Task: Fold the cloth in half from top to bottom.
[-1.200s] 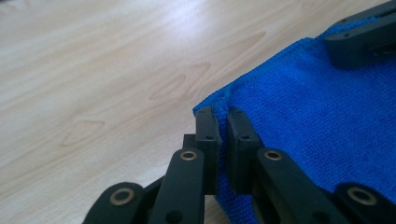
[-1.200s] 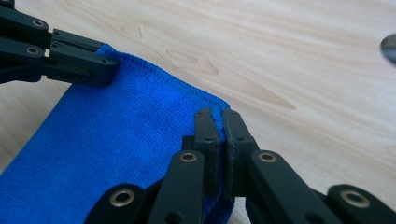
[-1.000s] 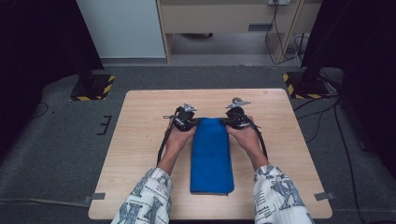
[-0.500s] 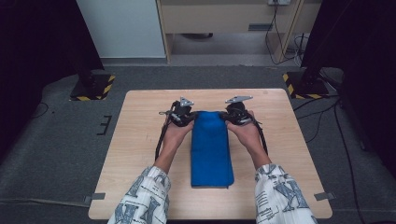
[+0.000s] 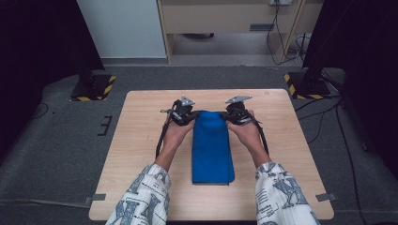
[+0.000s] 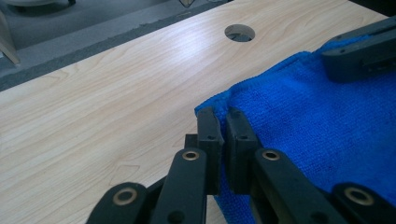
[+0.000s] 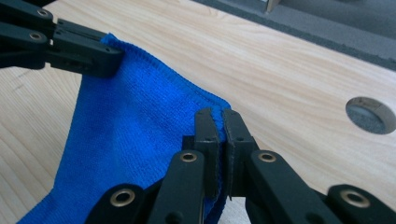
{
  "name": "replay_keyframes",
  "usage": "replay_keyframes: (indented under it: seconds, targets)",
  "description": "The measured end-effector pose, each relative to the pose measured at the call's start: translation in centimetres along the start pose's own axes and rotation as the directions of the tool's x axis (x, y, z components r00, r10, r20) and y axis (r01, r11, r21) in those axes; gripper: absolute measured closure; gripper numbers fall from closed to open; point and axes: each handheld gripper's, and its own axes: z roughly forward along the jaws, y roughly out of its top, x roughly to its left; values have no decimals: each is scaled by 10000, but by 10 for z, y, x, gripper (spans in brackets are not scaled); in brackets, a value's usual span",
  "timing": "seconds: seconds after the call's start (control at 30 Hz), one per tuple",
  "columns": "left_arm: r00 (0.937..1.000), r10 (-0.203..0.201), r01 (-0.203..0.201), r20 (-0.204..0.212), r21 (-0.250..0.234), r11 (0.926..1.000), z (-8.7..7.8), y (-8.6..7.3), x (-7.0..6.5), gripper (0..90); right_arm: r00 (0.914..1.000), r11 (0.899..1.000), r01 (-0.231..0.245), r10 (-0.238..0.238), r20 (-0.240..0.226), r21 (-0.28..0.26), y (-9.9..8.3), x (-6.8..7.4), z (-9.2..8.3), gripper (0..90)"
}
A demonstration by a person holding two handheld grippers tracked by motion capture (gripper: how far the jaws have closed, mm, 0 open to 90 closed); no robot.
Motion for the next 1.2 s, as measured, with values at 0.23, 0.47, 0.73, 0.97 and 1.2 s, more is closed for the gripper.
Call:
replay_keyframes:
  seconds: [0.23,0.47,0.73,0.97,1.2]
  targets:
    - [10000,-3,3,5,-224,9997,-1,4,1,858,9997,9995,-257,256,-40,-165,-2,-5,-1,868]
    - [10000,-12,8,-67,-588,9983,-8,19,6,856,9996,9983,-276,281,89,-507,14,-6,-7,867]
    - [9998,212,-215,-49,-552,9982,-16,17,2,856,9997,9970,-241,239,-45,-730,12,-4,-10,866]
    - [9993,375,-377,-45,-563,9977,-26,10,-10,856,9997,9968,-194,183,-145,-781,0,1,-17,866]
    - [9986,536,-537,-45,-667,9963,-36,6,-19,856,9997,9962,-108,89,-222,-861,-7,6,-27,866]
